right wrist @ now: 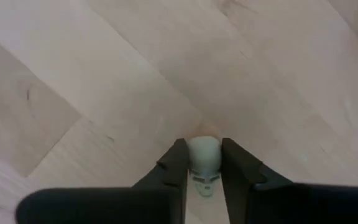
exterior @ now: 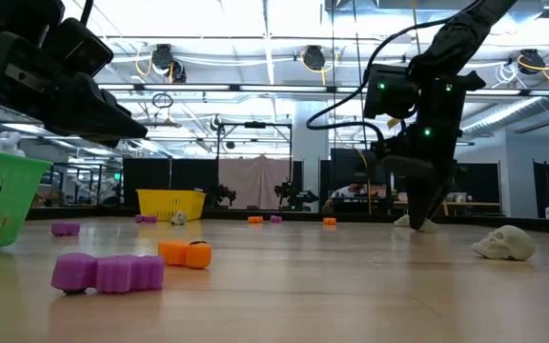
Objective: Sort Halloween decoration
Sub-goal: Put the gray skull toy into the yellow bin
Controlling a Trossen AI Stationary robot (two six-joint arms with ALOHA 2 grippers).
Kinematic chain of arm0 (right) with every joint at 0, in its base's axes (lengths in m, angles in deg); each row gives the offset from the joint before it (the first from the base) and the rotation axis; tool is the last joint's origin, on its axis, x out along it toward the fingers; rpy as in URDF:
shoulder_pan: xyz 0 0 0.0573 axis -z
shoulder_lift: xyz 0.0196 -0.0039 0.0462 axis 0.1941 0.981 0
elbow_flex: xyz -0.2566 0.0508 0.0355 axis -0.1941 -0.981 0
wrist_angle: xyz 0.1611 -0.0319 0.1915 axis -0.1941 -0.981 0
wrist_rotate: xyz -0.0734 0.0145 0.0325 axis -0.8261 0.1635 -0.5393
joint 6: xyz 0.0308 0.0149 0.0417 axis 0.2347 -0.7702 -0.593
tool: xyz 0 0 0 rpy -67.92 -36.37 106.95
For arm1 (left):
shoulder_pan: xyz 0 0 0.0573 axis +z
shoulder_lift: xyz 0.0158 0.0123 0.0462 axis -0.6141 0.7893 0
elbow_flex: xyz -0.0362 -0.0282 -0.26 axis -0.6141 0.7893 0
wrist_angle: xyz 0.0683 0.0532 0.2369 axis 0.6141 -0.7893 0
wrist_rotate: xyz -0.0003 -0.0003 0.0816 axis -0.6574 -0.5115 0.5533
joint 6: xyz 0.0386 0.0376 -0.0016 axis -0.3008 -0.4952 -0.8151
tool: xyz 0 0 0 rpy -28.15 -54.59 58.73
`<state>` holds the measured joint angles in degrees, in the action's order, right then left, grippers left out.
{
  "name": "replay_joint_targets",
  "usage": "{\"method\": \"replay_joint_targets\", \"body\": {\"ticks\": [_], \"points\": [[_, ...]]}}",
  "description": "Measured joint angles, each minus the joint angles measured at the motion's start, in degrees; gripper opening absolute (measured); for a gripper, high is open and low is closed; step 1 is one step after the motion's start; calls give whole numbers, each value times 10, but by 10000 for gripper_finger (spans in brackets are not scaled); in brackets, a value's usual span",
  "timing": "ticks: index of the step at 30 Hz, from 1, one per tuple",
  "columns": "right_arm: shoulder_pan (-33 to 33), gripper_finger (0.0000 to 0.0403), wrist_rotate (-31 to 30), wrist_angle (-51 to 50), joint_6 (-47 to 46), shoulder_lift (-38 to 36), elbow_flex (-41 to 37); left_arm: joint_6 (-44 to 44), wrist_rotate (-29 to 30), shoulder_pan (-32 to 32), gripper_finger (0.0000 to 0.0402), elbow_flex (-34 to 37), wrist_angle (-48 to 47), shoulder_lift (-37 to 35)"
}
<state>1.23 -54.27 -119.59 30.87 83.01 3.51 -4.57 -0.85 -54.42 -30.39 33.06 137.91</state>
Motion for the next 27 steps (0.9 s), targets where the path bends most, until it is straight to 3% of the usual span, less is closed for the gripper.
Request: {"method": "replay_joint_targets", "body": {"ticks": [7,12,17,21,27], "points": [[-10,39,24,34,10,-16,-4,8,0,0,3,0,0,0],[-33,36,22,153,5,-31,7,8,0,0,3,0,-1,-1],[-53,36,18,301,24,20,42,8,0,0,3,0,-17,-26],[-58,36,16,373,71,101,119,8,0,0,3,0,-43,-60],[-39,36,16,380,153,237,328,8,2,0,3,0,-99,-112]]}}
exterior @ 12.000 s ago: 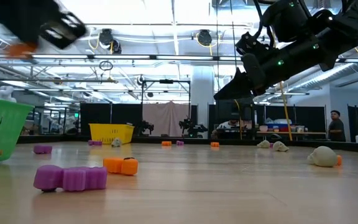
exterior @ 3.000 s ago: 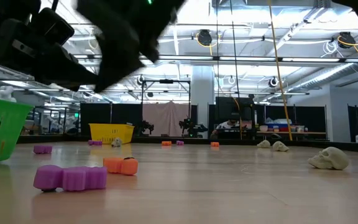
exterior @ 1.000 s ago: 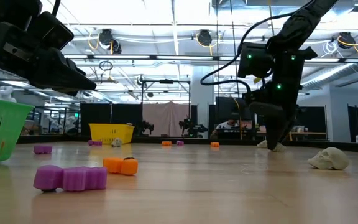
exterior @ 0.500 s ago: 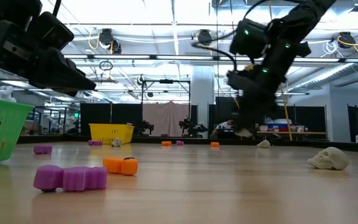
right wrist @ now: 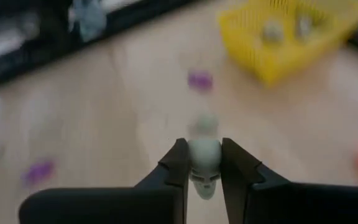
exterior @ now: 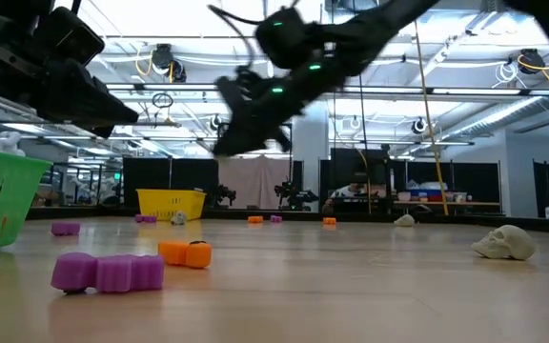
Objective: Sort Halloween decoration
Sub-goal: Put the gray skull toy into the yellow bin
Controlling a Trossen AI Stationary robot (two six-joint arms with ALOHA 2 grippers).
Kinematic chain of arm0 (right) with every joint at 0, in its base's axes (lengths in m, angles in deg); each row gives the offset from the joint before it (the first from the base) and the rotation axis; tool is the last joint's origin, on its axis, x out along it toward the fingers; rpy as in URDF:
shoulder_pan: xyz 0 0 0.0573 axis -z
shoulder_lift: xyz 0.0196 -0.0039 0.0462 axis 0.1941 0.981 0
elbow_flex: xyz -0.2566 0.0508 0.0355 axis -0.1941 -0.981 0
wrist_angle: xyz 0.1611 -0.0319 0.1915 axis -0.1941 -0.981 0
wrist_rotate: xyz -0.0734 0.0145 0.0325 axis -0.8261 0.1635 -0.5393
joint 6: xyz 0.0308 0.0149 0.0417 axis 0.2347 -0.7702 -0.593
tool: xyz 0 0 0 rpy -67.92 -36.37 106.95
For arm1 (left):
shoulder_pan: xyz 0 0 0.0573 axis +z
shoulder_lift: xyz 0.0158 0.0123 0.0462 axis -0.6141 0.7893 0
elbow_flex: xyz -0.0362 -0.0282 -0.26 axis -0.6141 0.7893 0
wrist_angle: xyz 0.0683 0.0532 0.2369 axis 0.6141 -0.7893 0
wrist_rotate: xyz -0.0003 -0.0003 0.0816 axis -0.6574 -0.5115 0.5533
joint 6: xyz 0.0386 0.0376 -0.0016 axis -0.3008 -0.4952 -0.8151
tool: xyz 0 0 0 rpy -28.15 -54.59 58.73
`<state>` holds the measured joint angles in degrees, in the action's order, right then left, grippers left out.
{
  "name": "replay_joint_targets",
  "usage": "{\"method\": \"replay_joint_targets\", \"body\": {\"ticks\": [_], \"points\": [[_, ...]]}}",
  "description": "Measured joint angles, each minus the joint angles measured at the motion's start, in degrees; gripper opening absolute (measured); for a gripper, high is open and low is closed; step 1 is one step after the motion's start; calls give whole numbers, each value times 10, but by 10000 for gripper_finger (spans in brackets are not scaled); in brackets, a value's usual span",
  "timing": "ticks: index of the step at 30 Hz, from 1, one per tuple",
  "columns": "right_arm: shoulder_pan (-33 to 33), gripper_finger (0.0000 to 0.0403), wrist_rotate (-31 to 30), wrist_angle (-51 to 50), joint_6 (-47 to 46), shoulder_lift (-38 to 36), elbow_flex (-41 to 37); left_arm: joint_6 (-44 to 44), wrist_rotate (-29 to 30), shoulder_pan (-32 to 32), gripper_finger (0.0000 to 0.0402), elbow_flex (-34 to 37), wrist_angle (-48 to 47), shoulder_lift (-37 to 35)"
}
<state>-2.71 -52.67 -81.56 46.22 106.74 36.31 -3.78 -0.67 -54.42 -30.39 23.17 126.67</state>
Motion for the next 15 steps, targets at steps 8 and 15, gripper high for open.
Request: {"method": "replay_joint_targets", "body": {"ticks": [8,15], "points": [[63,36,0,-48,26,166,261,1,-1,-1,3,0,-39,-34],[86,36,0,-64,15,290,412,2,-1,-1,3,0,-50,-34]]}}
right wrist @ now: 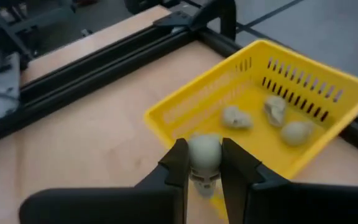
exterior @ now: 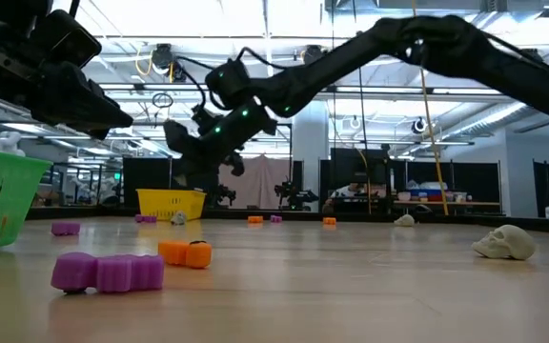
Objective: Sort Halloween decoration
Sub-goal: Put the gray skull toy into the yellow bin, then put the purple skeleton toy into the blue bin
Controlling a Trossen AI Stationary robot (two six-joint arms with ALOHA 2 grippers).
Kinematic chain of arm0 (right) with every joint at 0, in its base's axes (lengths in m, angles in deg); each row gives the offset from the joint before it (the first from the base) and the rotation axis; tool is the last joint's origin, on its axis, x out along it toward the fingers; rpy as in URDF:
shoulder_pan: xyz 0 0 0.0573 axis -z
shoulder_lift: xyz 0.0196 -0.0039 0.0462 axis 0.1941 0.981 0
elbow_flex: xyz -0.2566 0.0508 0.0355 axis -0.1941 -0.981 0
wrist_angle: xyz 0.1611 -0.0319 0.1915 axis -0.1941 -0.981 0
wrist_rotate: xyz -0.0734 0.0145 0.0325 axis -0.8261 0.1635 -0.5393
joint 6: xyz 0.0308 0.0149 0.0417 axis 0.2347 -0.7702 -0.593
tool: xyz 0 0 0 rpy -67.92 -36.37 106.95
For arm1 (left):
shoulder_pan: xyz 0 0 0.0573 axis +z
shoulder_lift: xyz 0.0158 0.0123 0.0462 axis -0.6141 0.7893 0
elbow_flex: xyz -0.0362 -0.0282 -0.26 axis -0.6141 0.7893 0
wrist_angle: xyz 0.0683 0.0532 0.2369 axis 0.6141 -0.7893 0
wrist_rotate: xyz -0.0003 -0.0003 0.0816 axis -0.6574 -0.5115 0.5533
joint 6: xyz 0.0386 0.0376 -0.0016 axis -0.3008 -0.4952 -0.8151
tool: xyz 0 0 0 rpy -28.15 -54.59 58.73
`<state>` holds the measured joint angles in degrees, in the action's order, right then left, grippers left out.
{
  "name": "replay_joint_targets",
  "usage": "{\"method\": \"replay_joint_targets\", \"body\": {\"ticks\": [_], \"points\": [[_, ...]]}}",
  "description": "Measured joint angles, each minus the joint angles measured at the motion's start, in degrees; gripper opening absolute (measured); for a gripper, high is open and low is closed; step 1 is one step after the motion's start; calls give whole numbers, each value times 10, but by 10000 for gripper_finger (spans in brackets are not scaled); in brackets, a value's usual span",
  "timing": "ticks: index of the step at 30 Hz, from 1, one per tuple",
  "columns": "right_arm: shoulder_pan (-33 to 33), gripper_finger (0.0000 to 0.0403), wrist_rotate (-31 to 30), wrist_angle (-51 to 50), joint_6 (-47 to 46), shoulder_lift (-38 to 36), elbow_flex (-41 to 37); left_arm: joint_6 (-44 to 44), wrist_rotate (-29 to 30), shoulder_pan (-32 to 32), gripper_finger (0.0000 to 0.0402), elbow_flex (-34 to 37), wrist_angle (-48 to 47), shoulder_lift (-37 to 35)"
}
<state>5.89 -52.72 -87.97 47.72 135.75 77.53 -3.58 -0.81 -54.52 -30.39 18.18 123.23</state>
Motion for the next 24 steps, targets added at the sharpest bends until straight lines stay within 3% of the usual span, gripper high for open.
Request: {"method": "replay_joint_targets", "body": {"ticks": [8,19,24], "points": [[13,46,-1,-18,-9,28,34,7,0,0,3,0,-2,0],[15,155,-2,-37,-21,26,34,14,22,0,3,0,-1,0],[14,170,0,-60,-3,7,34,14,25,0,3,0,-1,0]]}}
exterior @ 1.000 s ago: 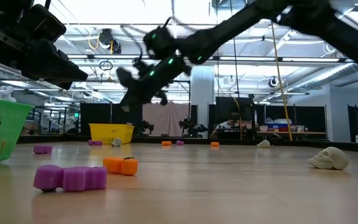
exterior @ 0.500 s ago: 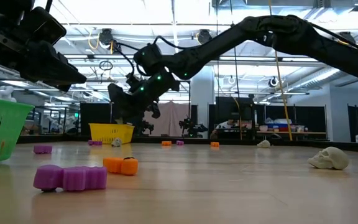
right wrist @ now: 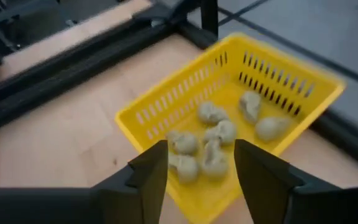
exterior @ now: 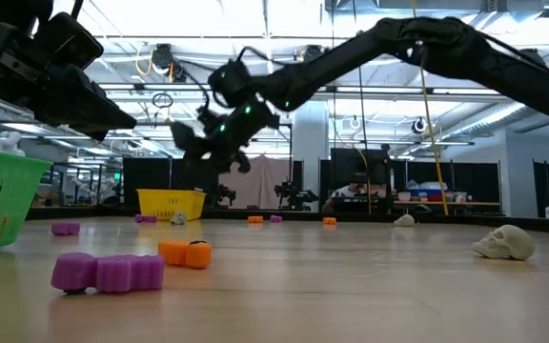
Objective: Sort Halloween decoration
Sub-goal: Put the purple skeleton toy into the blue bin
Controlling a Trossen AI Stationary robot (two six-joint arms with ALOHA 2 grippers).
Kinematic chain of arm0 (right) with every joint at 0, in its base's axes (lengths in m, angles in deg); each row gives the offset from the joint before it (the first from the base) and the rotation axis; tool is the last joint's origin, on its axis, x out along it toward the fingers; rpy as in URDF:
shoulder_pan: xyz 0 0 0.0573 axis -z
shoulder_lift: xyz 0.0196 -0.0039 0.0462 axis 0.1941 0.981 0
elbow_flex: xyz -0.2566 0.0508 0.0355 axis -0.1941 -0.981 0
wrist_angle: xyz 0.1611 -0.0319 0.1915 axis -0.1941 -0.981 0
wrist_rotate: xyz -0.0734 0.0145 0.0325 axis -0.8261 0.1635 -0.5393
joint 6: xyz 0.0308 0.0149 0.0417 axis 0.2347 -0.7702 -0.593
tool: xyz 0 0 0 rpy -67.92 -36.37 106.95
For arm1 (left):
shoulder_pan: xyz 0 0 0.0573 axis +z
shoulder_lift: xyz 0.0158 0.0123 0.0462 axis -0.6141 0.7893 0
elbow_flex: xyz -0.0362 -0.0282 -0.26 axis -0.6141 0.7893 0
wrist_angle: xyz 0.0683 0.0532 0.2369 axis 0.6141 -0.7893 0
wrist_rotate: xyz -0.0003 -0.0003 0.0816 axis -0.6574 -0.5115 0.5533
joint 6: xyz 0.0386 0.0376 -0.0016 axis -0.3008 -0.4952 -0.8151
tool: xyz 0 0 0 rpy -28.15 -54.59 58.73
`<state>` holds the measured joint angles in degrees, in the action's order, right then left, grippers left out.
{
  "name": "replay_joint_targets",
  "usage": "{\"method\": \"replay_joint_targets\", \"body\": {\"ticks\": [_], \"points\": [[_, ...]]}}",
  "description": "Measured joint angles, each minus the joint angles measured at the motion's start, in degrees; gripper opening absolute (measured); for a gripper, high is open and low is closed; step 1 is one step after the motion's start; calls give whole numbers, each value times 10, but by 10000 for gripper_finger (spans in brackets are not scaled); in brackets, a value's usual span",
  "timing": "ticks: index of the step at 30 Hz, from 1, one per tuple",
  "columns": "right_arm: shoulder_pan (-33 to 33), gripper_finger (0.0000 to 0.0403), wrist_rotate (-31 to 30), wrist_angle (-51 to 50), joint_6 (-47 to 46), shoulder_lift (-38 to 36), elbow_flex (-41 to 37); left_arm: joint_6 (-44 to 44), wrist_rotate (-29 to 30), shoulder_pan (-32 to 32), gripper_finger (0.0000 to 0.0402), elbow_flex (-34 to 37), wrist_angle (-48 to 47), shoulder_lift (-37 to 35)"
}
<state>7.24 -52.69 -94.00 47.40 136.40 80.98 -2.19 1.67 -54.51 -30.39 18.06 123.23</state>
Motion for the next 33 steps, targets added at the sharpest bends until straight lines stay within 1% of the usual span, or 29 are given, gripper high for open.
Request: {"method": "replay_joint_targets", "body": {"ticks": [2,3,5,8,9,13,16,20,23,26,29,33], "points": [[-3,152,-11,-22,20,-15,0,0,0,0,3,0,-1,0],[-7,137,-23,-29,33,-23,0,0,0,0,3,0,0,0],[-17,96,-50,-42,60,-31,0,0,1,0,3,0,0,0],[-32,23,-83,-39,70,-33,-1,0,1,0,3,0,1,0],[-37,12,-89,-25,70,-32,-11,1,1,0,3,0,0,0],[-46,4,-92,96,61,-33,-82,17,13,0,3,0,-14,0],[-52,1,-89,202,43,-43,-152,29,18,0,3,0,-21,1],[-66,0,-89,298,34,-87,-274,31,27,0,3,0,-30,6],[-81,0,-89,356,42,-150,-371,58,54,7,3,-3,-41,18],[-93,0,-90,373,50,-230,-452,90,85,21,3,-19,-75,40],[-103,0,-93,369,55,-301,-525,112,109,46,3,-36,-84,71],[-119,0,-97,369,62,-382,-601,134,130,84,10,-56,-83,120]]}}
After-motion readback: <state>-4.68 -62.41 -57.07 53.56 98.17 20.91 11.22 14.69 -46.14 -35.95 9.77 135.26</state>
